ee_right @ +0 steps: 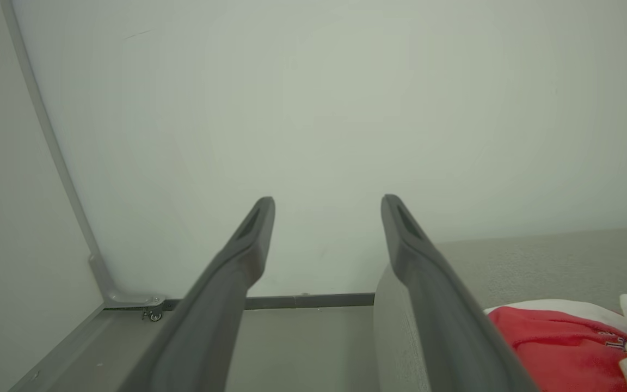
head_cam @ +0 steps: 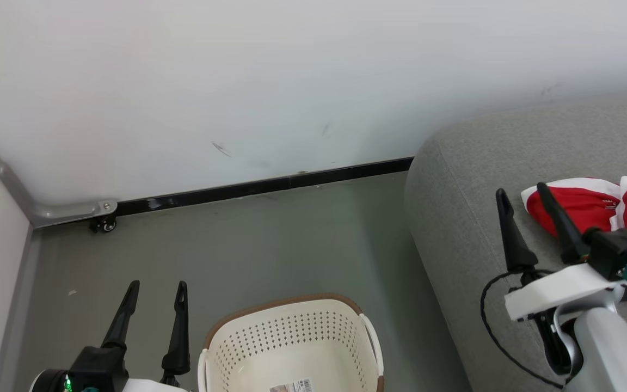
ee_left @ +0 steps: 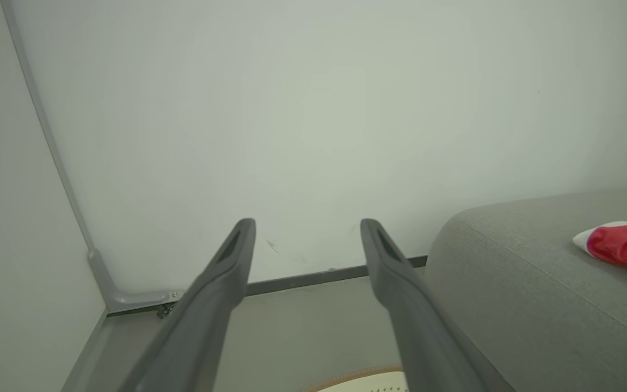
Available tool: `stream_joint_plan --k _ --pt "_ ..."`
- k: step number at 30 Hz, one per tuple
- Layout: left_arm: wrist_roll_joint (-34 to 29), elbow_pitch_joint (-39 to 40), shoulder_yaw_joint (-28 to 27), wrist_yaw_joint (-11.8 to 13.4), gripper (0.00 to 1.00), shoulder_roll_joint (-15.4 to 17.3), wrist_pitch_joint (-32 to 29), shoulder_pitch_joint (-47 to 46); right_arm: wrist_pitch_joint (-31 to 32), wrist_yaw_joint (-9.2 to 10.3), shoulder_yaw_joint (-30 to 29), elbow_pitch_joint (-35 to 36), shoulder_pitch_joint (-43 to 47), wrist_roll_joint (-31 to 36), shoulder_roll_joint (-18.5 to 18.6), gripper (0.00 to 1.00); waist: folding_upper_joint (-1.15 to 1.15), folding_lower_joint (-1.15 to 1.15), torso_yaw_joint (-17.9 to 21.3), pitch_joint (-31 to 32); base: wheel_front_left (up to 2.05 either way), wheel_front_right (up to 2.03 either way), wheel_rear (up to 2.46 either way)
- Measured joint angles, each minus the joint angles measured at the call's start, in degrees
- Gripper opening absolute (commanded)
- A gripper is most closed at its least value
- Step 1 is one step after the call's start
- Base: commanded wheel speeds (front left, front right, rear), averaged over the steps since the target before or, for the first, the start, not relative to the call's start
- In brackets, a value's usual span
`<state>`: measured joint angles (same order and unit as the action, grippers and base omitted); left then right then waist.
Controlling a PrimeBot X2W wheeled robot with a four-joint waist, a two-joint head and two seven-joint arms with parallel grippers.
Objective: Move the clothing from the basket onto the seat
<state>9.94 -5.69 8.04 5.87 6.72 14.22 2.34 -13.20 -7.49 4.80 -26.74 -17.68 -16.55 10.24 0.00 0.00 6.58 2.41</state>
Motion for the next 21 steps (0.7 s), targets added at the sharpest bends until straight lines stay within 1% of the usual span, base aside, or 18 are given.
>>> stream_joint_plan --k 7,15,21 --pt "-0.1 -0.2 0.4 0.0 1.00 -0.2 0.0 0.0 0.0 0.00 -1.4 3.0 4.7 3.4 -1.6 1.00 0.00 0.00 -1.8 0.3 0.00 0.00 0.00" --pt "-0.1 -0.4 1.3 0.0 1.00 -1.0 0.0 0.0 0.1 0.00 -2.6 6.4 9.8 6.5 -4.7 1.00 0.00 0.00 -3.4 0.1 0.00 0.00 0.00" --pt "-0.1 -0.6 1.6 0.0 1.00 -1.2 0.0 0.0 0.2 0.00 -2.7 8.4 12.7 7.6 -5.8 1.00 0.00 0.00 -4.1 -0.3 0.00 0.00 0.00"
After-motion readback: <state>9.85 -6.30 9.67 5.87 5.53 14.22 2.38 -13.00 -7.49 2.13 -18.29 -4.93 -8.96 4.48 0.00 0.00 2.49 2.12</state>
